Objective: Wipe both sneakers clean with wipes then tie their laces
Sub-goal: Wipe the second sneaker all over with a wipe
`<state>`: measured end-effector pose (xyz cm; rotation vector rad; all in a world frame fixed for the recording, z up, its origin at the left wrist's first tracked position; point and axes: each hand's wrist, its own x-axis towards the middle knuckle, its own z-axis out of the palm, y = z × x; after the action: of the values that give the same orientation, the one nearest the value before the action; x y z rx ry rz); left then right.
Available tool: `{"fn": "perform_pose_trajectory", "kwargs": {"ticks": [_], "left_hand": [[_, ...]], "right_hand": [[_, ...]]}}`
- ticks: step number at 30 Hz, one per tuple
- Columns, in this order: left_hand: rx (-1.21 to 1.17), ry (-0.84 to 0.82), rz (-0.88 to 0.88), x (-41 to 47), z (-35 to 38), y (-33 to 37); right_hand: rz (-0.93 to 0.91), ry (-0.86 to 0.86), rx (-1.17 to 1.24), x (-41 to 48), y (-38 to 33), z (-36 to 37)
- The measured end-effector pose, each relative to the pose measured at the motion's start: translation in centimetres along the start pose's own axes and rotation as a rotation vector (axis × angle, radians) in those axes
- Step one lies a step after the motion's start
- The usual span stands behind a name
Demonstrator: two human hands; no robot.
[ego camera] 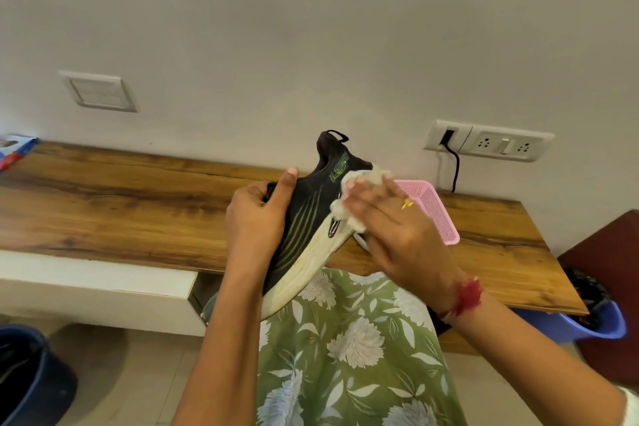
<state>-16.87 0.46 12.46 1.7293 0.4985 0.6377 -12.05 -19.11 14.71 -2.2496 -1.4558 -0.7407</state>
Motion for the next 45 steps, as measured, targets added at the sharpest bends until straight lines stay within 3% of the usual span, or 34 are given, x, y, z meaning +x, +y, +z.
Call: {"fn": "perform_pose_trajectory", "kwargs": {"ticks": [3,8,12,16,21,25,30,34,38,42,45], "left_hand": [[-0.038,0.001,-0.015,0.2,-0.2,0.0],[-0.046,0.0,-0.013,0.1,-0.1,0.2],[-0.055,0.008,-0.01,0.3,-0.5,-0.3],[-0.07,0.002,-0.022,0.2,-0.2,-0.1],[-0.085,0.006,-0.029,0.4,0.0,-0.2],[-0.096,-0.016,-0.04,0.1,0.2,0.2],[-0.11,0.015,-0.04,0.3,-0.3,0.3],[-0.105,0.037,-0.045,0.3,-0.2,0.7],[-0.097,0.038,-0.017,0.5,-0.2,0.5],[-0.111,0.036,-0.014,0.2,0.1,0.4],[-0.104,0.037,-0.024,0.4,0.2,0.3]], "right_hand": [[-0.223,-0.077,-0.07,-0.5,-0.6,0.3],[-0.031,0.017,-0.02,1.4,1.1,-0.5],[-0.326,-0.11,-0.047,-0.1,-0.5,0.5],[-0.047,0.056,0.014,0.8,1.0,0.1],[-0.29,-0.064,-0.062,-0.5,-0.4,0.7],[0.019,0.083,-0.001,0.9,0.6,0.0],[-0.31,-0.07,-0.092,-0.6,-1.2,0.4],[-0.1,0.063,-0.077,0.9,0.1,0.0],[-0.374,-0.052,-0.09,-0.4,-1.3,0.6],[-0.15,0.059,-0.042,0.8,0.7,-0.3],[-0.285,-0.046,-0.046,-0.4,-0.9,0.6]]}}
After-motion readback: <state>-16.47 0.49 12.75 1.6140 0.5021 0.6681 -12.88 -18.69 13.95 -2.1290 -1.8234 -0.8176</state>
